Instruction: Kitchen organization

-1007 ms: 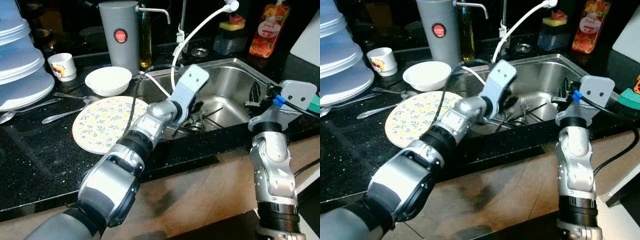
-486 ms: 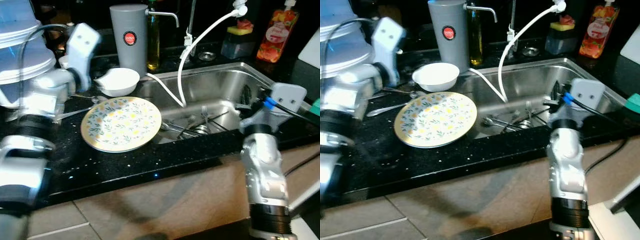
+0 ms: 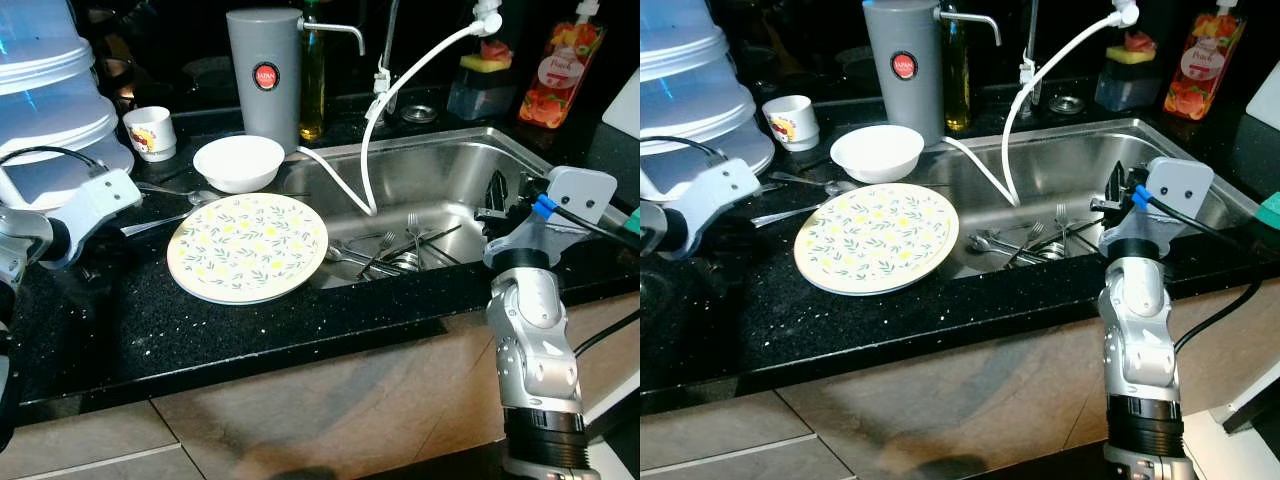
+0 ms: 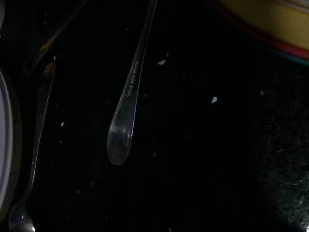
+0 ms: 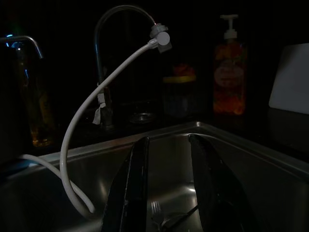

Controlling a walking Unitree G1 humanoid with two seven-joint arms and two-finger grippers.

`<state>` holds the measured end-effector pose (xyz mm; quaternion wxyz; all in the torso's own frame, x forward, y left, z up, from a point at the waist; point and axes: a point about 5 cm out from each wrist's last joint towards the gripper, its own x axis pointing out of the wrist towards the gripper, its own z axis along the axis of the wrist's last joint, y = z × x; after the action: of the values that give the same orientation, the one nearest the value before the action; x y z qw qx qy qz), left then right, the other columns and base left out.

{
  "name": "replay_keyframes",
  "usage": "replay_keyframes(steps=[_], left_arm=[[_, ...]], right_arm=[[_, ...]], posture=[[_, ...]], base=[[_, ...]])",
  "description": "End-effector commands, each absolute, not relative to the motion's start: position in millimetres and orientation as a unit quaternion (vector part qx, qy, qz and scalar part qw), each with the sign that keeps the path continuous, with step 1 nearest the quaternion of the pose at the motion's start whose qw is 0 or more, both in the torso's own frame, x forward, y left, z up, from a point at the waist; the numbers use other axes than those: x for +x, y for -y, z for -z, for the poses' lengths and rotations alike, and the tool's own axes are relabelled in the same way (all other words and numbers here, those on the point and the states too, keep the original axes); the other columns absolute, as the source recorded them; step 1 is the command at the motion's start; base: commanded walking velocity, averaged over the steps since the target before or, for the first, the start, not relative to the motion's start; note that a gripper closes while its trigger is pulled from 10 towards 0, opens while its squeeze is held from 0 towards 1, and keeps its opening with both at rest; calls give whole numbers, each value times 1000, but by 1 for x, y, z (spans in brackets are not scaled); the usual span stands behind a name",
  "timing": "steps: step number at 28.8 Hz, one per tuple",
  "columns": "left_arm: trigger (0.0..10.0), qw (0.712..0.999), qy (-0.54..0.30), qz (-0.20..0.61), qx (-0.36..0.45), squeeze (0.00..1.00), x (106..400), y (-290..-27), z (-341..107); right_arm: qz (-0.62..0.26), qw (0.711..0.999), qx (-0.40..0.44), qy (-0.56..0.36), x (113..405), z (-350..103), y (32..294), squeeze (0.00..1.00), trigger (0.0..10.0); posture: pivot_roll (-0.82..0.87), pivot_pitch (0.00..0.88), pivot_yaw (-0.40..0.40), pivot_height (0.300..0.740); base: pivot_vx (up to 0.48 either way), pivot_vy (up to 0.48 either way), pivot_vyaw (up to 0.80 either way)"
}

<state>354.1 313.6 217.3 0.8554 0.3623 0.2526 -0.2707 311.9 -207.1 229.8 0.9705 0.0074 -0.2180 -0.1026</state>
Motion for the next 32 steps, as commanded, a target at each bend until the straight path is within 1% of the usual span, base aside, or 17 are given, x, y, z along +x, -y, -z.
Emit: replay_keyframes(steps=[1, 2, 3, 6, 8, 10, 13, 16, 22, 23, 25, 30, 32], left_arm=[[10000, 847, -264, 254, 384, 0, 356, -318, -218], [10000, 847, -264, 254, 384, 0, 356, -318, -218], [10000, 860, -246, 225, 386, 0, 363, -314, -226], [10000, 863, -242, 219, 385, 0, 365, -313, -229], [10000, 861, -247, 220, 386, 0, 365, -313, -229], [10000, 852, -258, 235, 389, 0, 366, -310, -226], [10000, 853, -259, 242, 382, 0, 366, -307, -225], [10000, 863, -239, 249, 369, 0, 370, -300, -229], [10000, 872, -221, 230, 371, 0, 376, -296, -235], [10000, 876, -216, 227, 367, 0, 378, -294, -236], [10000, 877, -215, 226, 366, 0, 378, -293, -236], [10000, 877, -211, 214, 373, 0, 382, -287, -231], [10000, 877, -211, 214, 373, 0, 382, -287, -231]], right_arm=[[100, 973, 8, 207, 312, -226, 208, 0, 10000], [100, 973, 8, 207, 312, -226, 208, 0, 10000], [101, 973, 7, 208, 311, -227, 209, 0, 10000], [103, 973, 7, 209, 311, -228, 210, 0, 10000], [104, 972, 7, 208, 309, -227, 210, 0, 10000], [106, 973, 7, 203, 305, -224, 210, 0, 10000], [107, 974, 7, 198, 302, -221, 210, 0, 10000], [108, 975, 7, 194, 298, -219, 209, 0, 10000], [108, 976, 6, 191, 295, -219, 209, 0, 10000], [107, 976, 5, 190, 293, -219, 207, 0, 10000], [107, 976, 6, 189, 291, -219, 206, 0, 10000], [114, 976, 5, 184, 284, -218, 207, 0, 10000], [114, 976, 5, 184, 284, -218, 207, 0, 10000]], posture=[[22, 2, 35, 740], [22, 2, 35, 740], [18, 9, 39, 740], [15, 14, 41, 740], [13, 26, 43, 740], [10, 48, 45, 740], [10, 56, 46, 740], [0, 81, 52, 740], [-5, 104, 56, 740], [-16, 115, 66, 740], [-18, 118, 67, 740], [-40, 156, 78, 740], [-40, 156, 78, 740]], base=[[0, 0, 0], [0, 0, 0], [0, 0, 0], [0, 0, 0], [0, 0, 0], [0, 0, 0], [0, 0, 0], [0, 0, 0], [0, 0, 0], [0, 0, 0], [0, 0, 0], [0, 0, 0], [0, 0, 0]])
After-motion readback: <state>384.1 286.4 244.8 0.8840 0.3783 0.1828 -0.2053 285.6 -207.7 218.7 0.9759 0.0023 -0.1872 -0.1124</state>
